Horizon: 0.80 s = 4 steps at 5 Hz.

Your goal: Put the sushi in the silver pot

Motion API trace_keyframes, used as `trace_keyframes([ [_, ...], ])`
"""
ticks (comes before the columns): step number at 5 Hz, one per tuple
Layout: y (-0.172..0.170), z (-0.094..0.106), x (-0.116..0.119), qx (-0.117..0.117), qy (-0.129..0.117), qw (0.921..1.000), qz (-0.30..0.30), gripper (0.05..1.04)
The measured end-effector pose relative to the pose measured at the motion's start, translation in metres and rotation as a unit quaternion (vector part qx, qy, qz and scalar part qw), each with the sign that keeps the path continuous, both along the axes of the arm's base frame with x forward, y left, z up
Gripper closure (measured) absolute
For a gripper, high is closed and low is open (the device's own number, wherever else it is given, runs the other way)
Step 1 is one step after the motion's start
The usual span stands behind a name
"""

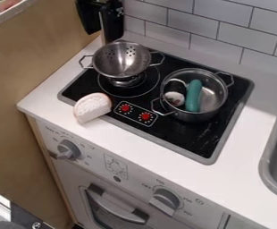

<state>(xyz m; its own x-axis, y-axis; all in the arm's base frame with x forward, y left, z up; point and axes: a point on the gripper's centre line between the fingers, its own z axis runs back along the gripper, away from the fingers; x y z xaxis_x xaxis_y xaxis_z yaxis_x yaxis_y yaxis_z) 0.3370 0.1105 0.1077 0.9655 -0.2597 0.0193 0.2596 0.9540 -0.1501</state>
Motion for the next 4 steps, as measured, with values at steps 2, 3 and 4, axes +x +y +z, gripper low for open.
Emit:
trace_keyframes([
  [2,-0.006,-0.012,-0.015,0.004,-0.014,0.9999,-0.004,0.073],
  [3,-0.01,-0.004,-0.029,0.015,-0.062,0.9978,-0.016,0.073],
  [4,-0.008,-0.007,-0.043,0.02,-0.099,0.994,-0.042,0.073],
])
